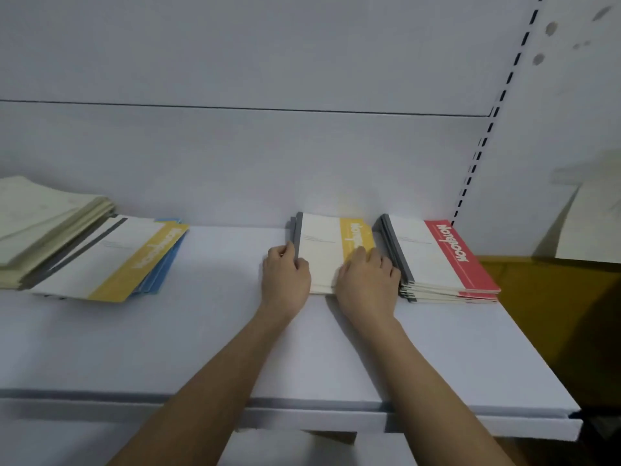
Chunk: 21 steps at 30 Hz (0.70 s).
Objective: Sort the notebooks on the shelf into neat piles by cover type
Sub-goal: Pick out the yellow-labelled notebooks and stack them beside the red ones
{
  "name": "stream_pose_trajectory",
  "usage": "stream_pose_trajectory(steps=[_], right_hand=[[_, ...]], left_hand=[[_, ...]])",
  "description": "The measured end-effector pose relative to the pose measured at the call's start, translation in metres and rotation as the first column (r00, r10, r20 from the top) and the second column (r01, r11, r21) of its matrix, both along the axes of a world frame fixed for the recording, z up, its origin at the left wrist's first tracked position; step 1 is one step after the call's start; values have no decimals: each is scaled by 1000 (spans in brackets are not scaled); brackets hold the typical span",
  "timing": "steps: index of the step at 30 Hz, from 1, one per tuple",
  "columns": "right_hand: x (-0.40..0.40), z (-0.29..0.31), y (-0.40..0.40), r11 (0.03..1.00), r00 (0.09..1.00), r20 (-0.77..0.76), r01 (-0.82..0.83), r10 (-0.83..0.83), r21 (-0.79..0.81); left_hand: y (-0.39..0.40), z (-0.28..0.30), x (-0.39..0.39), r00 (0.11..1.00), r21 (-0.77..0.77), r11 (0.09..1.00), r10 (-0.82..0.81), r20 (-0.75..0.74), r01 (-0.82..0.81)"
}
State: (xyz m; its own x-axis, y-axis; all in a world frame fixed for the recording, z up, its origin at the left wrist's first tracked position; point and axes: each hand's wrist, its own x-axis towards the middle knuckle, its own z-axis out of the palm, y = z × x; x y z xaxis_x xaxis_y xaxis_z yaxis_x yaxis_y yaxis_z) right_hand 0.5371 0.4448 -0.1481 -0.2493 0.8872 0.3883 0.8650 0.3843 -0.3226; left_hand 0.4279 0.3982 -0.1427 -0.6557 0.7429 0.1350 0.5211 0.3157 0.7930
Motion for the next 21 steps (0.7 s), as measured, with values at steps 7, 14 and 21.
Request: stream_pose_trajectory(steps=[7, 14, 21], right_hand=[[4, -4, 11, 991, 993, -96, -75, 65, -115], [5, -4, 16, 983, 985, -147, -115, 94, -141], [6, 0, 20, 983, 988, -102, -126, 113, -132]], left_hand=[[-7, 8, 10, 993, 131, 984, -120, 15, 117], [-5, 9, 12, 995, 82, 992, -97, 3, 96], [2, 3, -2, 999, 88, 995, -51, -10, 52]])
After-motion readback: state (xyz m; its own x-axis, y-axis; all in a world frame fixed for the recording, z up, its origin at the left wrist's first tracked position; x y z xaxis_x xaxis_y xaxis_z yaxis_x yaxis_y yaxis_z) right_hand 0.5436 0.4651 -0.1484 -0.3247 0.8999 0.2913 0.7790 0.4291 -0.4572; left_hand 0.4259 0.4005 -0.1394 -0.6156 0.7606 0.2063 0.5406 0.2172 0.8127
